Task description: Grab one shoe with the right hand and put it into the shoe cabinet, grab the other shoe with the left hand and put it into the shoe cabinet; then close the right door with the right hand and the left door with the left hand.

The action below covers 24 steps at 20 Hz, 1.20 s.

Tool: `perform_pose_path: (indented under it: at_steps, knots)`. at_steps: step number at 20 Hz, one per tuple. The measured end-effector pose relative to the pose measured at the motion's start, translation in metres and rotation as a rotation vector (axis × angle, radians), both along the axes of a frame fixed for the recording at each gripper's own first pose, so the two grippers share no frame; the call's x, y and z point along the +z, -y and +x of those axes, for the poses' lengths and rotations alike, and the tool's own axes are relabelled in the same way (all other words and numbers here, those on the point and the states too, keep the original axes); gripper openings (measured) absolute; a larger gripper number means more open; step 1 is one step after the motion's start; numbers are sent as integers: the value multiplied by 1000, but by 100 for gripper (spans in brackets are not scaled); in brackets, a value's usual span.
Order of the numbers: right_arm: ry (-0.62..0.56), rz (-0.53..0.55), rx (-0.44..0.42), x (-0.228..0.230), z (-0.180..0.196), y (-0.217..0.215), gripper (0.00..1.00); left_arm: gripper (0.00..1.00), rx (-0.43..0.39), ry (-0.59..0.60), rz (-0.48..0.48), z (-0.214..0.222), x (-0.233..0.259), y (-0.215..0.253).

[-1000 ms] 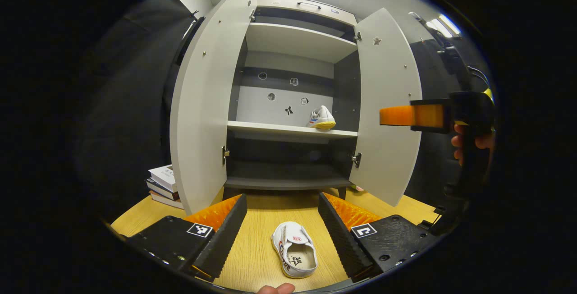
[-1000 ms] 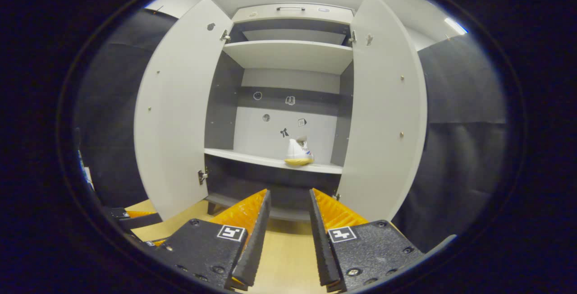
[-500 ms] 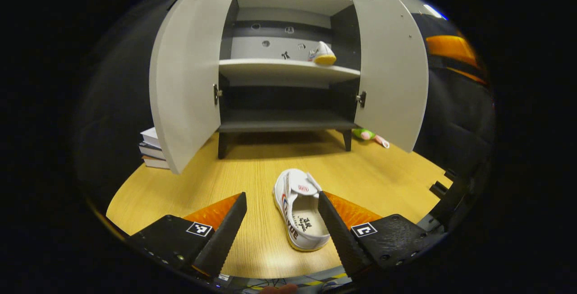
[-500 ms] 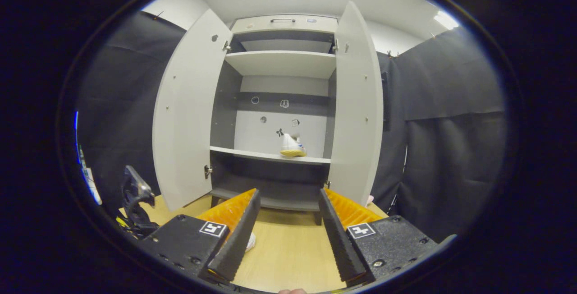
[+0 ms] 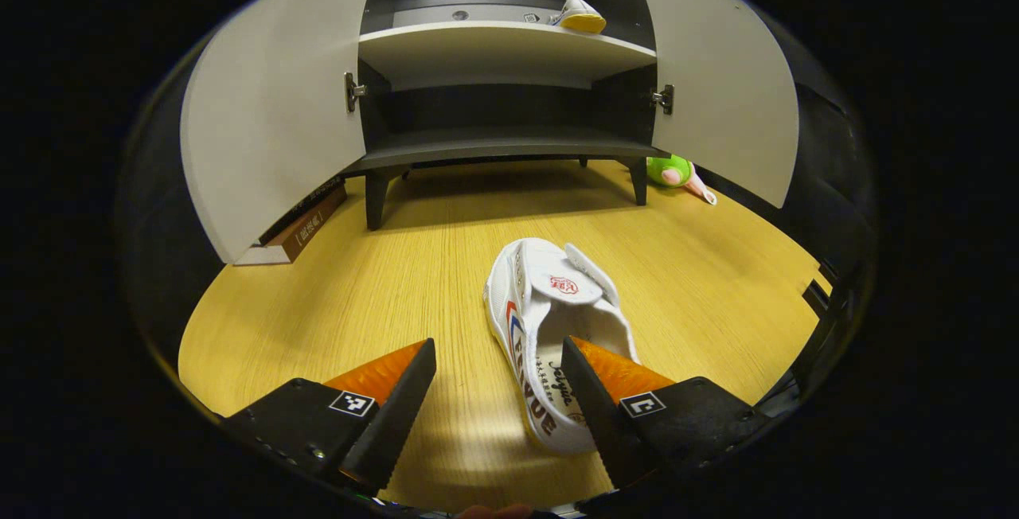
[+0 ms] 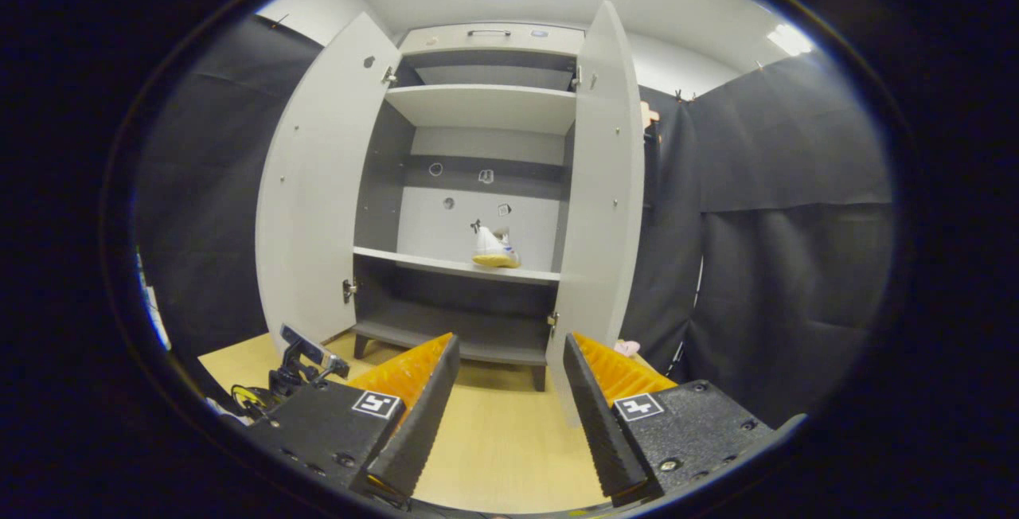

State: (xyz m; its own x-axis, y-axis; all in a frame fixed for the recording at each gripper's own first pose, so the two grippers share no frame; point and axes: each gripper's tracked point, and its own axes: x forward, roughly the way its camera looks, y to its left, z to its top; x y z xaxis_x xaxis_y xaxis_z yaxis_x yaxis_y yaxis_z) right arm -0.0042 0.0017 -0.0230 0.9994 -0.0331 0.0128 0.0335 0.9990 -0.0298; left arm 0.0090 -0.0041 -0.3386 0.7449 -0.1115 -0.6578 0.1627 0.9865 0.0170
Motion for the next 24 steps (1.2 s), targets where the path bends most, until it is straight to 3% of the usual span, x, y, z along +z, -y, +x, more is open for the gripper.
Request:
perform_pose_path:
  at_steps: [4, 6, 9, 10, 11, 13, 15, 17, 19, 20, 21, 24]
  knots:
    - [-31, 2, -20, -8, 8, 15, 83, 98, 1, -10, -39, 23, -13, 5]
    - [-51, 4, -25, -15, 13, 19, 83, 93, 16, -7, -44, 37, -18, 4]
    - [-75, -2, -30, -24, 20, 23, 83, 65, 39, -2, -66, 51, -23, 5]
    - [-82, -5, -31, -26, 22, 24, 83, 61, 38, 2, -75, 52, -24, 8]
    - [-87, -7, -32, -28, 24, 25, 83, 46, 37, 10, -66, 52, -22, 9]
    - [-93, -11, -29, -30, 28, 24, 83, 33, 50, 45, 2, 56, -19, 2]
    - [-97, -15, -24, -31, 33, 21, 83, 13, 51, 55, 9, 54, -19, 1]
    - [-98, -15, -11, -32, 37, 17, 83, 3, 46, 52, 4, 56, -18, 0]
    - [-95, -16, 1, -31, 40, 13, 83, 2, 50, 36, -19, 48, -15, 1]
    - [-90, -15, 7, -29, 42, 11, 83, 12, 48, 49, -29, 42, -3, 2]
    - [-85, -13, 14, -28, 43, 8, 83, 2, 42, 71, -30, 38, 14, 4]
    - [-69, -11, 38, -25, 47, 0, 83, 2, 16, 175, -19, 28, 83, 11]
